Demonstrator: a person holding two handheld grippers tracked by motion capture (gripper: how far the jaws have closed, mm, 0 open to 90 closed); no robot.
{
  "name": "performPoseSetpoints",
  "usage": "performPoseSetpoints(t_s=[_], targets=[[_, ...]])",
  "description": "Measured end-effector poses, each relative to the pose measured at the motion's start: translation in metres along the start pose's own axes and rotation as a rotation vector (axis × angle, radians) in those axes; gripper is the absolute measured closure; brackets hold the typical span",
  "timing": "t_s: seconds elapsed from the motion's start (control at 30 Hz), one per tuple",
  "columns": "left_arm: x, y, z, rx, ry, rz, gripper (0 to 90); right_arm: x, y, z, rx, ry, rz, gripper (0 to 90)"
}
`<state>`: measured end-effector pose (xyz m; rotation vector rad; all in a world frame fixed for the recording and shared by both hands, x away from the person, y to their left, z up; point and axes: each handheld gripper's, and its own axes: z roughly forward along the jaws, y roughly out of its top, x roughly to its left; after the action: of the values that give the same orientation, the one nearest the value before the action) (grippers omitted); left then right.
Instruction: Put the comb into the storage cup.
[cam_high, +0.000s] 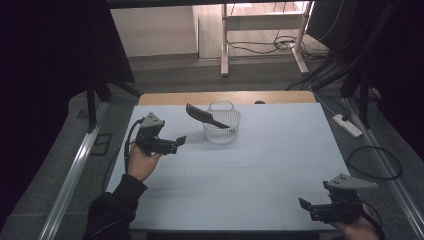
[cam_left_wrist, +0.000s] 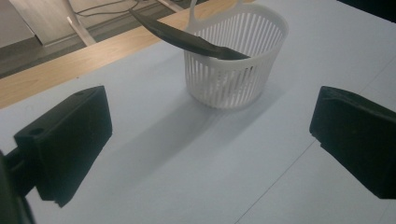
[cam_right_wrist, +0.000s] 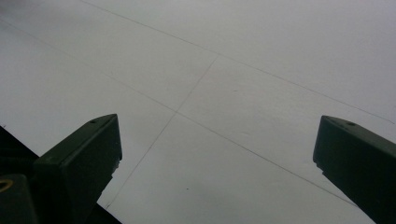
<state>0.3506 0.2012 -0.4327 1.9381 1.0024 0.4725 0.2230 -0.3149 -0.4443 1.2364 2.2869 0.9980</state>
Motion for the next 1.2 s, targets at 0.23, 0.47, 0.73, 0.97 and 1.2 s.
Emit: performPoseSetpoints(t_s=[0.23, 0.47, 0.73, 0.97, 1.2], targets=[[-0.003, -0.002, -0.007, -0.003, 0.0, 0.006, 0.2, 0.0, 0.0, 0.0, 0.0, -0.001, -0.002, 1.9], [-0.005, -0.004, -0.014, -0.011, -0.006, 0.0, 0.2, 0.001, 0.0, 0.0, 0.002, -0.002, -0.004, 2.0], [-0.008, -0.007, -0.019, -0.014, -0.008, 0.001, 0.2, 0.001, 0.0, 0.0, 0.004, -0.002, -0.006, 2.1], [-0.01, -0.008, -0.025, -0.021, -0.01, 0.0, 0.2, 0.001, 0.0, 0.0, 0.004, -0.004, -0.008, 2.2], [-0.012, -0.01, -0.031, -0.027, -0.011, 0.001, 0.2, 0.002, 0.0, 0.0, 0.005, -0.006, -0.011, 2.3]])
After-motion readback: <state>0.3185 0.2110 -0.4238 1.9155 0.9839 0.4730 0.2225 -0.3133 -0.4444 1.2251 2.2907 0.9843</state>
